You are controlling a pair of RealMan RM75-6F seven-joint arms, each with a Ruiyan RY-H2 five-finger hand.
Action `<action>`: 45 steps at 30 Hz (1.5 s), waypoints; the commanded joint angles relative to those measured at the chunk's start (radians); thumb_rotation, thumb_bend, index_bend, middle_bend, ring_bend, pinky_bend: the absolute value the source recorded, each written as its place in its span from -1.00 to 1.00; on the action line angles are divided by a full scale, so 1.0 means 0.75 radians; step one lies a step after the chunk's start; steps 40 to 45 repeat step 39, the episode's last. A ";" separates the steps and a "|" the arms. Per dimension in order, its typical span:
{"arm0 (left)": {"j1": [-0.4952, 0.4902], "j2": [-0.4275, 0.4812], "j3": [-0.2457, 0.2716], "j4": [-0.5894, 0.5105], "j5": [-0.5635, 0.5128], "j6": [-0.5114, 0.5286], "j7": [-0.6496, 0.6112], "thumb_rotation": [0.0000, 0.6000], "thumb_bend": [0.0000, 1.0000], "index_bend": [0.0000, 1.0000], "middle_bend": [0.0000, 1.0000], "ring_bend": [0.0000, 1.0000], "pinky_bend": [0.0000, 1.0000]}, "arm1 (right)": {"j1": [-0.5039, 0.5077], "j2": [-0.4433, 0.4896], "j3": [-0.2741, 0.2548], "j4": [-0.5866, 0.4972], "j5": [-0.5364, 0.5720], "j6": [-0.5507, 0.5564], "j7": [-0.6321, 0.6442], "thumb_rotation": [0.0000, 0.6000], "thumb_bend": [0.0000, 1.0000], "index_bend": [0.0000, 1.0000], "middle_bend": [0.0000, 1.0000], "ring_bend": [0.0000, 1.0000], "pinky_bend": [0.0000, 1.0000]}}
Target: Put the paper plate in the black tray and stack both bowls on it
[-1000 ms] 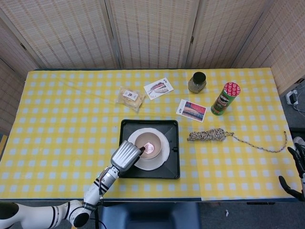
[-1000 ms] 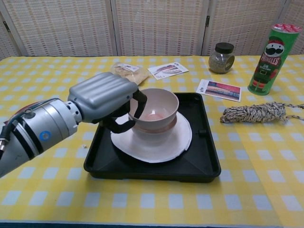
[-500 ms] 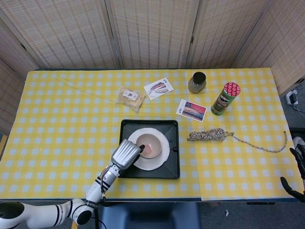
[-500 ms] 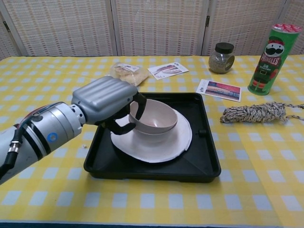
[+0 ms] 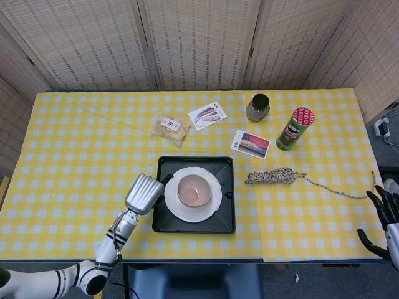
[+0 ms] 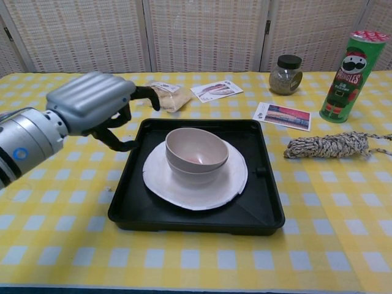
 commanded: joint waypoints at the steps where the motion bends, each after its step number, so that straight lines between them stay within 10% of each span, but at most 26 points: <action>1: 0.134 0.190 0.012 -0.083 -0.005 0.127 -0.136 1.00 -0.41 -0.37 0.97 0.76 0.91 | 0.027 -0.023 0.008 -0.003 -0.023 -0.020 -0.041 1.00 -0.24 -1.00 -1.00 -1.00 -1.00; 8: 0.397 0.514 0.189 -0.224 0.097 0.328 -0.372 1.00 -0.41 -0.52 -0.46 -0.74 -0.62 | 0.117 -0.117 0.031 0.022 -0.041 -0.130 -0.172 1.00 -0.24 -1.00 -1.00 -1.00 -1.00; 11: 0.521 0.539 0.226 -0.143 0.160 0.496 -0.518 1.00 -0.42 -0.62 -0.69 -0.94 -0.87 | 0.142 -0.140 0.032 0.013 -0.029 -0.177 -0.224 1.00 -0.24 -1.00 -1.00 -1.00 -1.00; 19: 0.745 0.422 0.213 0.226 0.100 0.677 -0.905 1.00 -0.42 -0.65 -0.78 -1.00 -1.00 | 0.145 -0.157 0.037 0.006 -0.019 -0.164 -0.266 1.00 -0.24 -1.00 -1.00 -1.00 -1.00; 45: 0.743 0.515 0.284 0.041 0.222 0.476 -0.735 1.00 -0.46 -0.45 -0.81 -1.00 -1.00 | 0.129 -0.128 0.021 -0.010 0.006 -0.151 -0.266 1.00 -0.24 -1.00 -1.00 -1.00 -1.00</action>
